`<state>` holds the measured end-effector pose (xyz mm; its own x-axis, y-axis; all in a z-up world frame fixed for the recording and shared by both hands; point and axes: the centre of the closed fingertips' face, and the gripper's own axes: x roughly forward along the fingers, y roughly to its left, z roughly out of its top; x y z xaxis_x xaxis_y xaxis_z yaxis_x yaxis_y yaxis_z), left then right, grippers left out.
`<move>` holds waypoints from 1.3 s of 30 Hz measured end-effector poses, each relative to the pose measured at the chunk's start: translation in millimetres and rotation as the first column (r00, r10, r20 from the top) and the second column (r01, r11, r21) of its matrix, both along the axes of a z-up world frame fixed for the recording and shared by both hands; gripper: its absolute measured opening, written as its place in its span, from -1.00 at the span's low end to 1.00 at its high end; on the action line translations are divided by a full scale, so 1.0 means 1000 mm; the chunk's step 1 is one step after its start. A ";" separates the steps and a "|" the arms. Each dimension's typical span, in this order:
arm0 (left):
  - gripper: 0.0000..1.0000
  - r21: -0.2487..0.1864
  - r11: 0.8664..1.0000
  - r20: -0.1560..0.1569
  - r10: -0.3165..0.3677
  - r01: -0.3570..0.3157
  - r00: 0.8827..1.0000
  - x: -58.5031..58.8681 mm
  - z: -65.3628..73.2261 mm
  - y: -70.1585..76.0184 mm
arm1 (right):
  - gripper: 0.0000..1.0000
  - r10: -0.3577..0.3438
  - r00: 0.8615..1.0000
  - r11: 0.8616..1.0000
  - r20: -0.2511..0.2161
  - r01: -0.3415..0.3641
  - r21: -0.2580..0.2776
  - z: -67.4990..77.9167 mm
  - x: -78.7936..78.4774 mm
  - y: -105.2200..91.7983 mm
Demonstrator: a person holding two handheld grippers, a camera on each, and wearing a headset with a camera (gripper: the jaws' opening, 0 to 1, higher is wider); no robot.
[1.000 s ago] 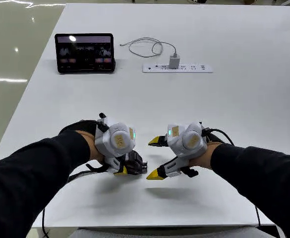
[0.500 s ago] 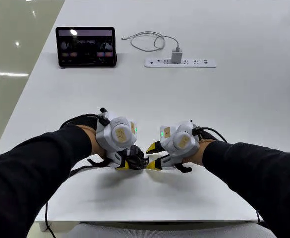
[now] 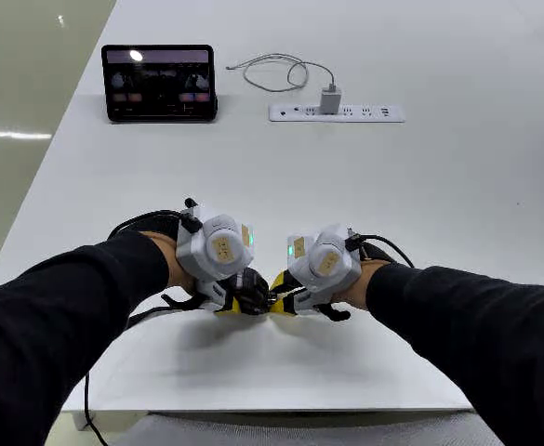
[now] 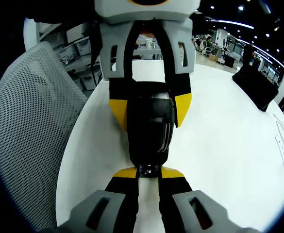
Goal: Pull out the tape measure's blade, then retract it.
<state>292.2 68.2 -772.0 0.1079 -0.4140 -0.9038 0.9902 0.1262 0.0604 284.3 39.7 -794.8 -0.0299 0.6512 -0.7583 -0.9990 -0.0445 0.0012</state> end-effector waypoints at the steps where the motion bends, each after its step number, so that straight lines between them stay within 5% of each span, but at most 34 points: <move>1: -0.34 -0.004 1.000 -0.001 0.005 -0.005 1.000 0.000 0.000 0.001 | -0.81 0.003 1.000 1.000 0.008 -0.003 -0.008 0.000 0.001 0.001; 11: -0.35 -0.008 1.000 -0.002 0.001 -0.001 1.000 0.000 0.000 0.000 | -0.82 -0.002 1.000 0.999 0.001 0.002 -0.037 -0.002 0.003 -0.012; 24: -0.34 -0.010 1.000 0.007 0.003 -0.003 1.000 -0.001 0.000 0.000 | -0.74 -0.007 1.000 1.000 0.003 0.007 -0.021 -0.002 0.001 0.002; 32: -0.34 -0.013 1.000 0.012 0.009 -0.009 1.000 -0.001 0.001 0.001 | -0.73 -0.001 1.000 0.998 0.016 0.002 -0.065 -0.001 -0.001 0.002; 36: -0.34 -0.015 1.000 0.017 0.004 -0.004 1.000 -0.002 0.001 0.001 | -0.77 0.037 0.999 0.999 0.033 -0.036 -0.014 0.001 -0.001 0.000; 39: -0.34 -0.022 1.000 0.016 0.016 -0.015 1.000 -0.001 0.001 0.002 | -0.80 0.027 0.999 0.999 0.040 -0.026 -0.028 0.000 0.001 0.001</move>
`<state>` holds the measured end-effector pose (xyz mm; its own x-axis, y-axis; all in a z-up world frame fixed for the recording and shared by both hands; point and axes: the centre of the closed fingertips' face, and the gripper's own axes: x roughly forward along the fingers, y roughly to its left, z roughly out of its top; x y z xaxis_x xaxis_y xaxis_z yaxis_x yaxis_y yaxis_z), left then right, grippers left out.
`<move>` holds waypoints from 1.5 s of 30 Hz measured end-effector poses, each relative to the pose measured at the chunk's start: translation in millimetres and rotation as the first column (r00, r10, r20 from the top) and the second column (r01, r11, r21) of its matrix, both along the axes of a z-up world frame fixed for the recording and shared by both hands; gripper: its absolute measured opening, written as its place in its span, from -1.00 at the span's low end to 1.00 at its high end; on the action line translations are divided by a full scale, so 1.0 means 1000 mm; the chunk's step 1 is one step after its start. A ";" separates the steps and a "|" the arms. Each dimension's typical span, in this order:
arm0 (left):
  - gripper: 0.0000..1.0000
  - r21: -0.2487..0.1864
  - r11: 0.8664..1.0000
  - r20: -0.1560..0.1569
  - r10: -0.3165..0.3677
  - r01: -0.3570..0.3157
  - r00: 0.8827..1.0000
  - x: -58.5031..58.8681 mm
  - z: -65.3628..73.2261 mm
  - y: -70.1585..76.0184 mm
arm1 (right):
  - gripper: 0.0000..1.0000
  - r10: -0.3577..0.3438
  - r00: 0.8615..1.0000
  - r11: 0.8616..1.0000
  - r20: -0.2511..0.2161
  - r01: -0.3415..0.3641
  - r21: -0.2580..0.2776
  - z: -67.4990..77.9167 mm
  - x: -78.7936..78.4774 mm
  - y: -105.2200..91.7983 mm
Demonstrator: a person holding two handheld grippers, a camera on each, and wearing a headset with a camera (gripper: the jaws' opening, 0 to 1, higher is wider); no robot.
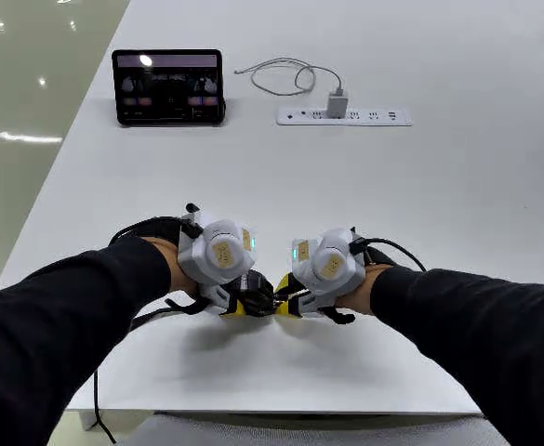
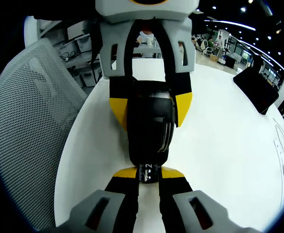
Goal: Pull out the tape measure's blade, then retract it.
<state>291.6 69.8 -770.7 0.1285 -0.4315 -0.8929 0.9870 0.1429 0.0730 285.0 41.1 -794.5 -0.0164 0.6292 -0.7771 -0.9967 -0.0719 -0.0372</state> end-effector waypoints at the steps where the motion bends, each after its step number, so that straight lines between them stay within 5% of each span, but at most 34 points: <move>1: -0.34 0.001 1.000 0.000 0.003 -0.003 1.000 0.000 0.000 0.000 | -0.80 -0.002 1.000 1.000 -0.002 0.002 0.000 0.000 0.001 -0.001; 22: -0.34 -0.010 1.000 0.002 0.009 -0.009 1.000 0.000 0.000 -0.001 | -0.80 -0.063 0.996 0.998 -0.055 0.064 0.020 -0.001 0.001 -0.005; 27: -0.34 -0.008 1.000 0.002 0.003 -0.003 1.000 -0.001 0.000 -0.001 | -0.79 0.020 1.000 1.000 0.023 -0.019 -0.024 -0.001 -0.003 -0.006; 45: -0.34 -0.007 1.000 0.005 0.002 -0.002 1.000 0.000 0.000 -0.001 | -0.81 -0.028 0.999 0.999 -0.034 0.028 -0.023 -0.001 -0.001 -0.015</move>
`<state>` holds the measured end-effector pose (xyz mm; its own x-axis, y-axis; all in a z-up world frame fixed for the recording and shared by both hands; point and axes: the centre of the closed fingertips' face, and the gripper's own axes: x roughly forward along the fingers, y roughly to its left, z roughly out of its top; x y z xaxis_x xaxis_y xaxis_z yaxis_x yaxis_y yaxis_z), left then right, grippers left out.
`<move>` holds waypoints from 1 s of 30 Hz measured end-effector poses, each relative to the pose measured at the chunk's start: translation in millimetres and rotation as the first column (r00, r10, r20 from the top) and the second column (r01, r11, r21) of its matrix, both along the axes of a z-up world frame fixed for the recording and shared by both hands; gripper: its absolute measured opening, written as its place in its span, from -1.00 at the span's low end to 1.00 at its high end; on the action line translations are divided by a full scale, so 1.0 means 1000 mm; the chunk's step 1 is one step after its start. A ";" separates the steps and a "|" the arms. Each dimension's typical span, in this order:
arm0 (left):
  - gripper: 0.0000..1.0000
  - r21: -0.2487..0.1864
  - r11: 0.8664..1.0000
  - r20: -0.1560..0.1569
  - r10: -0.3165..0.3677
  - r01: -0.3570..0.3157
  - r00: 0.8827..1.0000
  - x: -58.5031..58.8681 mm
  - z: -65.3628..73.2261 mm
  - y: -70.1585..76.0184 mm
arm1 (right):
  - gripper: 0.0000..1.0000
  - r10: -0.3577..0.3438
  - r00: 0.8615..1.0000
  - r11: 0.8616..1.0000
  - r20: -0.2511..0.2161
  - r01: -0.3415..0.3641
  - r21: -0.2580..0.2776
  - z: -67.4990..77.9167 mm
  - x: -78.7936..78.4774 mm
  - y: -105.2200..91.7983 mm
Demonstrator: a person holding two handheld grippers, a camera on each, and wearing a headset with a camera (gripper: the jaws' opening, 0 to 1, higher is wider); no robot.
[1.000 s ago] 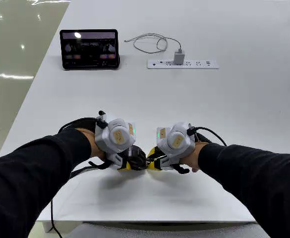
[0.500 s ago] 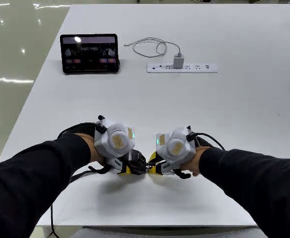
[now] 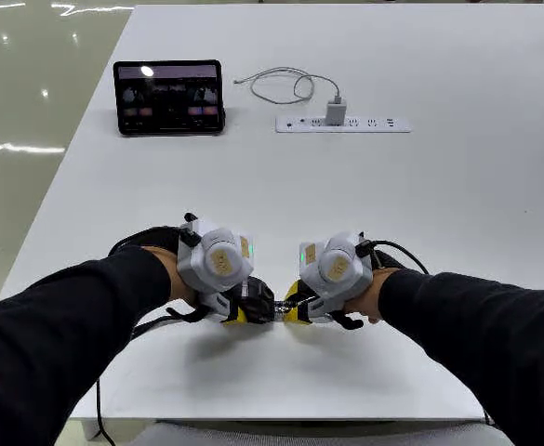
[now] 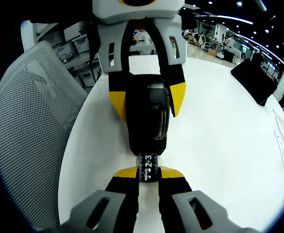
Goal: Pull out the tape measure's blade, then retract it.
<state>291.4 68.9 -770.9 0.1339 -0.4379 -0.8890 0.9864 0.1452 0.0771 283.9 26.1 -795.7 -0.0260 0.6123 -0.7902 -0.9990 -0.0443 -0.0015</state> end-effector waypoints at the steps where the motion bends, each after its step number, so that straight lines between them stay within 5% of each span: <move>1: -0.34 0.000 1.000 0.000 0.000 0.000 1.000 0.000 0.000 0.000 | -0.81 -0.002 1.000 1.000 -0.002 0.002 -0.001 0.000 0.000 -0.001; 30: -0.34 0.005 1.000 0.007 0.007 -0.007 1.000 0.000 0.000 0.000 | -0.80 -0.020 1.000 0.999 -0.022 0.020 -0.030 0.000 0.004 -0.015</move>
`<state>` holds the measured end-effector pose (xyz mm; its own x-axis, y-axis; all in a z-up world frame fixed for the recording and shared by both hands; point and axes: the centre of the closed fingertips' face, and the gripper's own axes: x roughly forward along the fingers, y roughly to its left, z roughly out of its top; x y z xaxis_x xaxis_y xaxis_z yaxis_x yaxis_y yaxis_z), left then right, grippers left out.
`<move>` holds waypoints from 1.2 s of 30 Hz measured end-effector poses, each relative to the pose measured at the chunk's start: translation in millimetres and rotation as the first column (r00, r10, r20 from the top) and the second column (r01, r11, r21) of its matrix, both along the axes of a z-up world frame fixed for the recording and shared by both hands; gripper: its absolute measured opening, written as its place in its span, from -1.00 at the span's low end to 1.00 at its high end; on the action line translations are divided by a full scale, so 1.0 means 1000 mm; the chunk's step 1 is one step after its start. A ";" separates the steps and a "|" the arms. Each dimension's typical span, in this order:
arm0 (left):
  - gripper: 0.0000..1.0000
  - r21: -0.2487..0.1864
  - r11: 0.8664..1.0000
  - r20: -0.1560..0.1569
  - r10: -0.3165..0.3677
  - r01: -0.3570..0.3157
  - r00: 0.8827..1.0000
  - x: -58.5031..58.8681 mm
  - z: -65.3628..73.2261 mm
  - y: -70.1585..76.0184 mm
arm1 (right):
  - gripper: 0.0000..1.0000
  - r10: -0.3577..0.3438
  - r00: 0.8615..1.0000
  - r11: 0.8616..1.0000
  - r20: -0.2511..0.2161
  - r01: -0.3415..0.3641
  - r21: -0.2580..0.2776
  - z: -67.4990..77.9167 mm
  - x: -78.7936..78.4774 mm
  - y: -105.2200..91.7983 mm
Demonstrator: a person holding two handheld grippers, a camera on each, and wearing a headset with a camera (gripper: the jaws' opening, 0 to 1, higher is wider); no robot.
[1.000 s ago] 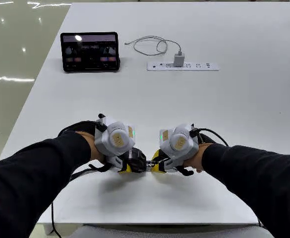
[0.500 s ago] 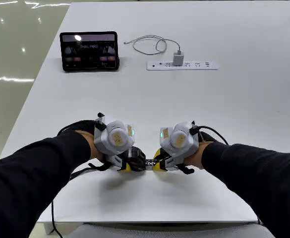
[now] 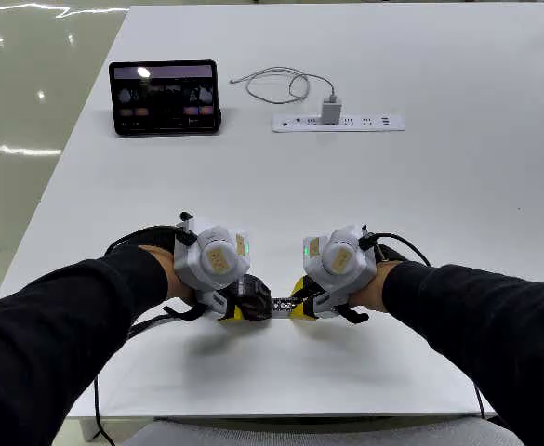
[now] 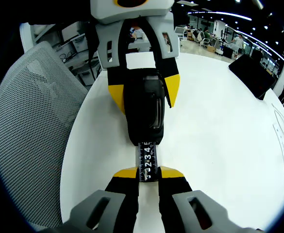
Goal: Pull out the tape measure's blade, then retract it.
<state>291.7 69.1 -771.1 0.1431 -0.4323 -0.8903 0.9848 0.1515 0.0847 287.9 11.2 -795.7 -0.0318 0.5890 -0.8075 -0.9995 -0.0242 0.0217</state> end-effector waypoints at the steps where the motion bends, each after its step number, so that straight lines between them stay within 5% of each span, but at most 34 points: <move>1: -0.34 0.001 1.000 0.001 -0.001 0.001 1.000 0.000 0.000 0.000 | -0.80 -0.002 1.000 1.000 -0.001 0.002 -0.001 0.000 0.000 -0.001; 36: -0.34 0.004 1.000 0.001 0.010 -0.010 1.000 0.000 0.000 0.000 | -0.81 -0.006 1.000 1.000 0.005 0.006 -0.024 0.000 0.003 -0.021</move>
<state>292.1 69.5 -770.9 0.1483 -0.4269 -0.8920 0.9831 0.1613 0.0863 291.3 -9.6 -795.9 -0.0242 0.5698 -0.8214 -0.9997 -0.0175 0.0174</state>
